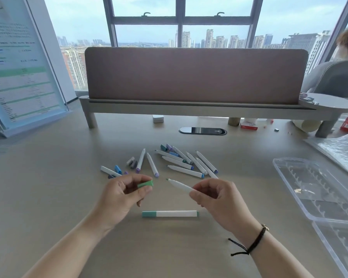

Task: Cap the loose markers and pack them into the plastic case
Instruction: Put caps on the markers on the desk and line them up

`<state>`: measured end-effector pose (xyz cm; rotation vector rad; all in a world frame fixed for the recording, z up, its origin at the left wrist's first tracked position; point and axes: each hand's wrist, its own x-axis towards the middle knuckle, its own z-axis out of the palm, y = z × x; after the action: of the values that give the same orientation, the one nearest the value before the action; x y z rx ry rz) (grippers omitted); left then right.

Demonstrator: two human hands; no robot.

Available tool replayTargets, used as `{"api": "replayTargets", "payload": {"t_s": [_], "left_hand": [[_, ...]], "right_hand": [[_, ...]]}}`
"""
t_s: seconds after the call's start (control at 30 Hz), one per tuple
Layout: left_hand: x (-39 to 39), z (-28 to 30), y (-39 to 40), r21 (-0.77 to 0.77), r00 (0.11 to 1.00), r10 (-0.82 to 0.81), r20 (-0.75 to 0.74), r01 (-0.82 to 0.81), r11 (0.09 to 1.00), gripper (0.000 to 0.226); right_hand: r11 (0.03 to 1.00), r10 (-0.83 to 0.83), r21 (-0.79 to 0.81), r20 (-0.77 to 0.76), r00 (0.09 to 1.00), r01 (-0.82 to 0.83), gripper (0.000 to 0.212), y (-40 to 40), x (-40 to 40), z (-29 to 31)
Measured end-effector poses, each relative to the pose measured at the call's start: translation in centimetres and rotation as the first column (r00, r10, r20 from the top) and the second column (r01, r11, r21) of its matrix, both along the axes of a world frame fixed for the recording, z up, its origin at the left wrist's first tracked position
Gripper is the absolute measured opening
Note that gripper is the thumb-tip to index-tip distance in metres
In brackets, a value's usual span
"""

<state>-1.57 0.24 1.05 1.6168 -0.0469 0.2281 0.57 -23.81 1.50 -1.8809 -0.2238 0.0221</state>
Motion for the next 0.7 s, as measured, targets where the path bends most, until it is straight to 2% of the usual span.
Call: {"api": "replayTargets", "payload": {"t_s": [0.1, 0.23, 0.6, 0.7], "left_hand": [[-0.5, 0.0, 0.2, -0.014, 1.000, -0.023, -0.002, 0.023, 1.000, 0.026], [-0.7, 0.0, 0.5, -0.009, 0.999, -0.045, -0.022, 0.045, 0.999, 0.026], [-1.6, 0.1, 0.6, 0.227, 0.974, -0.205, -0.094, 0.222, 0.948, 0.016], [-1.7, -0.1, 0.3, 0.245, 0.974, -0.213, -0.082, 0.227, 0.943, 0.015]], "right_hand": [[0.999, 0.047, -0.002, 0.002, 0.999, -0.047, 0.010, 0.2, -0.5, 0.5], [0.995, 0.091, -0.050, -0.010, 0.996, -0.092, 0.009, 0.5, -0.9, 0.8], [0.974, 0.166, -0.155, -0.010, 0.986, -0.166, 0.008, 0.7, -1.3, 1.0], [0.972, 0.169, -0.163, -0.007, 0.986, -0.168, 0.010, 0.8, -1.4, 0.9]]}}
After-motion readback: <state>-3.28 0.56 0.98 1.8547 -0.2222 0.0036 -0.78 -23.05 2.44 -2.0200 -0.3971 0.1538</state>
